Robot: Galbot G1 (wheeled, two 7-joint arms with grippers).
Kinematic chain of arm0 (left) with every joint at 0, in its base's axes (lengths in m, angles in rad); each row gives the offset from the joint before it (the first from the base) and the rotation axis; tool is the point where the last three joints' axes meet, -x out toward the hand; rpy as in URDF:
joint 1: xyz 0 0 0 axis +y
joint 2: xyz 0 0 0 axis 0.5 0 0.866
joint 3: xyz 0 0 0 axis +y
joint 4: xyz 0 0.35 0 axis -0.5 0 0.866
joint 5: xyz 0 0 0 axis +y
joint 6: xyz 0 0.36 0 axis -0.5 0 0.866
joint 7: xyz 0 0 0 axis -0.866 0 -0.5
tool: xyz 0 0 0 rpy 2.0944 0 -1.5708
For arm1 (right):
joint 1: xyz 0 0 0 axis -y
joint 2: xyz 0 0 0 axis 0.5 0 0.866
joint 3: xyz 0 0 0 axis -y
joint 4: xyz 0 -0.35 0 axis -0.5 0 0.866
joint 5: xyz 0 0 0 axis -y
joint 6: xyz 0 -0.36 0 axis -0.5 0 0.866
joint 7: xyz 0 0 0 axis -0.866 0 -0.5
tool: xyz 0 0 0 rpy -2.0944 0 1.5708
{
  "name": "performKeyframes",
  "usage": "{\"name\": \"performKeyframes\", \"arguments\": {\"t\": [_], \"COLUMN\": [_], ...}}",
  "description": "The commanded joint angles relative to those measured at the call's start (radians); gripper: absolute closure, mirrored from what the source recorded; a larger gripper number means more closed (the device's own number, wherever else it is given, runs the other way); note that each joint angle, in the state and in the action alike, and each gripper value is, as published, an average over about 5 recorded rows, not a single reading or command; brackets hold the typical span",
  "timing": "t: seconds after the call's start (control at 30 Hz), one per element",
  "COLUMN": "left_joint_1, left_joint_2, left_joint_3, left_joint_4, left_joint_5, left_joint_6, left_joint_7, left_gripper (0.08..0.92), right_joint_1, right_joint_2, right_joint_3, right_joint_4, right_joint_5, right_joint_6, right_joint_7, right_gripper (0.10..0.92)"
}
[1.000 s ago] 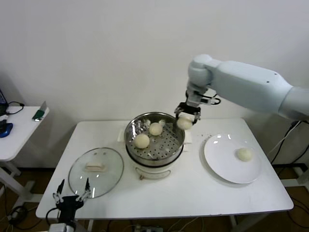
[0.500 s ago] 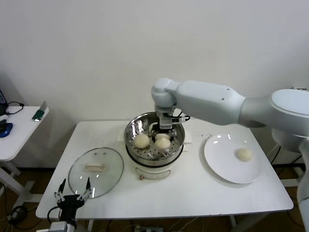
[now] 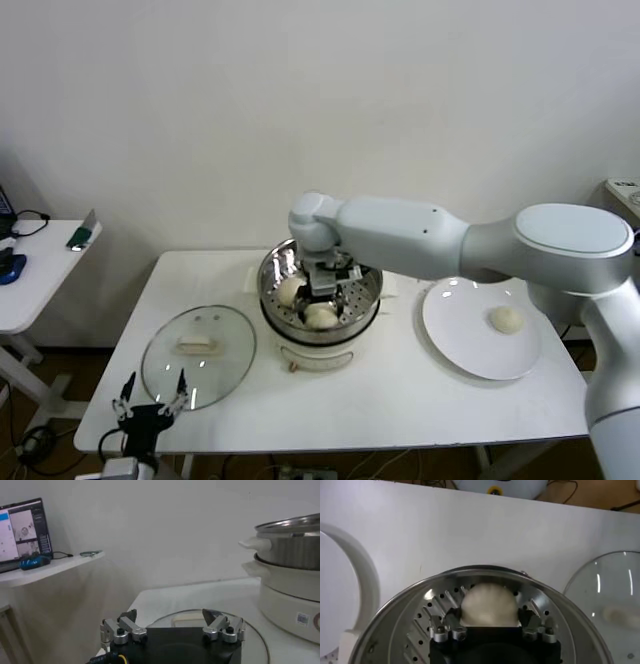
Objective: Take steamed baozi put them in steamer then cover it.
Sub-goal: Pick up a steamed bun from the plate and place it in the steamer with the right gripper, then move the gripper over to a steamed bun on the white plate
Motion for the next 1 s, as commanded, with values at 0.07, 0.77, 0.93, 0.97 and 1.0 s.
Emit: {"name": "performKeyframes", "arguments": {"t": [0.07, 0.77, 0.93, 0.97, 1.0], "left_joint_1": [-0.005, -0.014, -0.013, -0.013, -0.013], "left_joint_2": [0.002, 0.025, 0.027, 0.026, 0.026], "left_joint_3": [0.0, 0.009, 0.008, 0.008, 0.008], "left_joint_4": [0.003, -0.009, -0.009, -0.009, -0.01], "left_joint_5": [-0.002, 0.01, 0.009, 0.009, 0.01], "left_joint_6": [0.002, 0.01, 0.009, 0.009, 0.009], "left_joint_7": [-0.001, -0.002, -0.001, -0.001, -0.001], "left_gripper": [0.177, 0.177, 0.177, 0.177, 0.177], "right_joint_1": [0.006, 0.272, 0.226, 0.207, 0.187], "right_joint_2": [0.015, -0.322, -0.482, -0.51, -0.535], "right_joint_3": [0.005, -0.204, -0.178, -0.167, -0.155], "right_joint_4": [-0.021, -0.173, -0.146, -0.141, -0.137], "right_joint_5": [-0.014, 0.497, 0.528, 0.522, 0.511], "right_joint_6": [0.01, -0.464, -0.608, -0.63, -0.646], "right_joint_7": [-0.006, 0.173, 0.14, 0.135, 0.13], "right_gripper": [0.211, 0.203, 0.203, 0.203, 0.203]}}
